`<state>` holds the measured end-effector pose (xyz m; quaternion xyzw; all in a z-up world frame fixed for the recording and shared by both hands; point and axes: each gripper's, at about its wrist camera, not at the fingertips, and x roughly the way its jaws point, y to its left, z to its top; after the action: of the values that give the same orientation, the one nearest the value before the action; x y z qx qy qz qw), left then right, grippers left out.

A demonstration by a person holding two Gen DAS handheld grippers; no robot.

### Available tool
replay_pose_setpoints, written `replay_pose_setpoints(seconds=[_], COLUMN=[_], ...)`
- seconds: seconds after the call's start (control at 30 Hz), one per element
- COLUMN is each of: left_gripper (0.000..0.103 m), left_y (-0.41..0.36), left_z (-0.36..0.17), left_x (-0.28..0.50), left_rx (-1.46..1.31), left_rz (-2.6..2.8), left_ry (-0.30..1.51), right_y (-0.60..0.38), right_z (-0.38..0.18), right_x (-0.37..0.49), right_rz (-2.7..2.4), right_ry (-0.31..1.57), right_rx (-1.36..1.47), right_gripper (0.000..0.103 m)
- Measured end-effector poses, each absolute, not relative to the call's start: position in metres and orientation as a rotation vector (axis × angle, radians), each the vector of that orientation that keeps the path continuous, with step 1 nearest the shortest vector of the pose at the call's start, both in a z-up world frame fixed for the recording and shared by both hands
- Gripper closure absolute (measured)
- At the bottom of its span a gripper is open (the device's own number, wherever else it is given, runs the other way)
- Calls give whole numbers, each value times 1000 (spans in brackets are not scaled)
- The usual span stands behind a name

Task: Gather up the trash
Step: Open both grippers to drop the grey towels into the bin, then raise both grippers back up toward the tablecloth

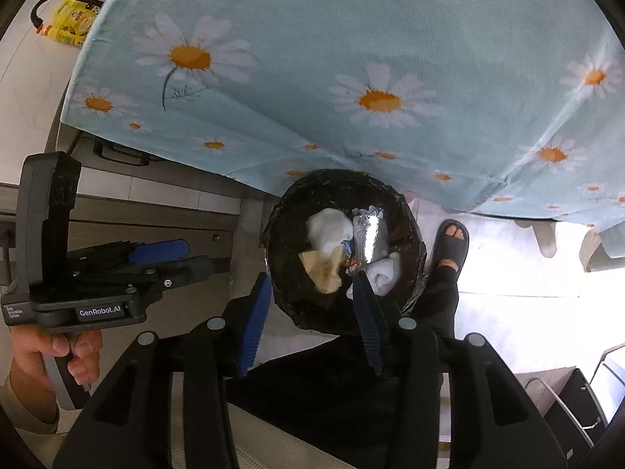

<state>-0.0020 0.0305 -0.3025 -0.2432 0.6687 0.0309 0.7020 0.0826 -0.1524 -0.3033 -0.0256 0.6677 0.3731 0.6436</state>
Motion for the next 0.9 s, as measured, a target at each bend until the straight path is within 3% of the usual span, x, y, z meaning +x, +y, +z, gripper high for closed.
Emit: replay_pose_setpoints(seconds=[0.4, 0.53, 0.7, 0.9], left_gripper=[46, 37, 37, 35], left_y=[41, 45, 49, 48], left_z=[-273, -246, -204, -162], left_x=[-13, -18, -22, -19], left_rx=[-543, -534, -509, -471], left_rz=[79, 84, 88, 79], left_ry=[1439, 1386, 1310, 1225], right_y=[-146, -148, -149, -152], right_z=[-272, -246, -205, -166], right_x=[73, 68, 64, 69], right_rz=[865, 878, 906, 936], right_ry=[1451, 1377, 1299, 1237], right_rx=[-144, -150, -181, -134], right_gripper=[50, 46, 36, 35])
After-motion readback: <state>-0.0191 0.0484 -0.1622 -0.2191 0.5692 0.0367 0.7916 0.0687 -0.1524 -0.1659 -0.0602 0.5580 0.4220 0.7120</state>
